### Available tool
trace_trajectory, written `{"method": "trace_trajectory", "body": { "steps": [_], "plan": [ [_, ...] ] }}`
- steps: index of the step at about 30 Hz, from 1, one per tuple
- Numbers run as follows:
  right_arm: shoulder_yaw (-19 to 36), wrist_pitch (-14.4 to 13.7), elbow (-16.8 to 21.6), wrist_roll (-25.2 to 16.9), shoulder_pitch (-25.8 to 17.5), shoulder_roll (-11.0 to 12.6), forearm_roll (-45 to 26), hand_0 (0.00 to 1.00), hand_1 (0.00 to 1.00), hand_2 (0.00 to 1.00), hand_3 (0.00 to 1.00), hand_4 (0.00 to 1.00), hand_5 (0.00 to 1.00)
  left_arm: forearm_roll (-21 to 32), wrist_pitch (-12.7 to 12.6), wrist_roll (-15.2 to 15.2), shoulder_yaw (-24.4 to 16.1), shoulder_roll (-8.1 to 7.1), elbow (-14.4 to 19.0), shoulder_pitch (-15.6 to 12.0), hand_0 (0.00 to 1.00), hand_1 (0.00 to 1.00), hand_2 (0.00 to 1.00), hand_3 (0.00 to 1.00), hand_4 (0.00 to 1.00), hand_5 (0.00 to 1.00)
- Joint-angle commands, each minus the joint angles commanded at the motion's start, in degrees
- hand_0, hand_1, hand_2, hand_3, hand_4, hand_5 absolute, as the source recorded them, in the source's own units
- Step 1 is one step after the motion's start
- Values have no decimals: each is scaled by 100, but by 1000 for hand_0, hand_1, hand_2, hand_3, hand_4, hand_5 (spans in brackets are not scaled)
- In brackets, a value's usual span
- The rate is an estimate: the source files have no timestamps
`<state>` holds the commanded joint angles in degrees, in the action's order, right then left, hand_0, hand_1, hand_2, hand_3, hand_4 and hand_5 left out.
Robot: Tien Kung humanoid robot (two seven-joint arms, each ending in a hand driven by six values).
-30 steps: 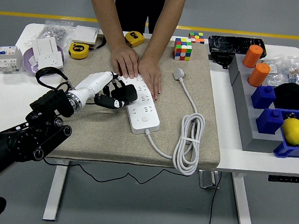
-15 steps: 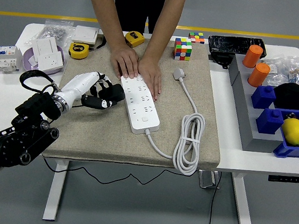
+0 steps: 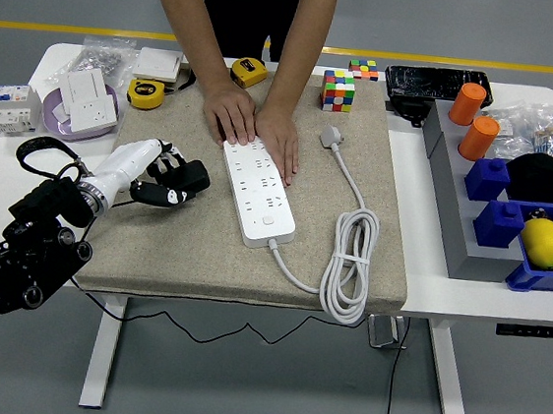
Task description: Pick up the plug,place it near the board,insert it into the board,press the button
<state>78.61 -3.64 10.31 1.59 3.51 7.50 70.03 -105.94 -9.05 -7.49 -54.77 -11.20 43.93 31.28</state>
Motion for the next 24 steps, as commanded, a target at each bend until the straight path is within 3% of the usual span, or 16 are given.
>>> {"method": "trace_trajectory", "body": {
  "steps": [1, 2, 7, 8, 13, 14, 18, 19, 20, 24],
  "plan": [
    [10, 1, 0, 4, -1, -2, 6, 958, 818, 756, 792, 998, 987, 45, 44, -14, -8, -4, 6, -2, 448, 458, 389, 441, 628, 262],
    [13, 1, 0, 6, -2, -4, 7, 959, 819, 756, 792, 998, 988, 78, 74, -24, -13, -8, 11, -2, 824, 853, 702, 604, 993, 480],
    [11, 1, 0, 6, 3, -1, 1, 959, 819, 756, 792, 998, 988, 236, 206, -78, -73, -20, 28, -17, 824, 853, 702, 604, 993, 480],
    [0, 1, 0, 0, 5, 1, -11, 959, 818, 756, 792, 998, 988, 259, 224, -83, -87, -26, 32, -25, 998, 998, 851, 764, 998, 681],
    [5, 4, 0, 4, -5, 2, 6, 959, 818, 756, 792, 998, 988, 304, 264, -120, -113, -65, 73, -74, 998, 998, 851, 764, 998, 681],
    [7, 3, 0, 5, -10, 2, 8, 959, 819, 756, 792, 998, 988, 296, 267, -122, -124, -70, 84, -87, 998, 998, 921, 824, 998, 872],
    [10, 2, 0, 5, -19, 2, 12, 959, 819, 756, 792, 998, 988, 286, 255, -141, -304, -63, 207, -182, 998, 998, 921, 824, 998, 872],
    [7, 3, 0, 5, -20, 3, 14, 959, 819, 756, 792, 998, 988, 345, 174, -174, -466, -34, 320, -251, 998, 998, 921, 824, 998, 872],
    [12, 3, 0, 8, -20, 2, 21, 960, 819, 756, 792, 998, 989, 399, 109, -199, -608, -6, 425, -313, 998, 998, 923, 830, 998, 944],
    [14, 7, 0, 26, -14, -7, 43, 960, 819, 756, 792, 998, 989, 680, -66, -234, -1192, 101, 904, -586, 998, 998, 923, 830, 998, 944]
  ]
}}
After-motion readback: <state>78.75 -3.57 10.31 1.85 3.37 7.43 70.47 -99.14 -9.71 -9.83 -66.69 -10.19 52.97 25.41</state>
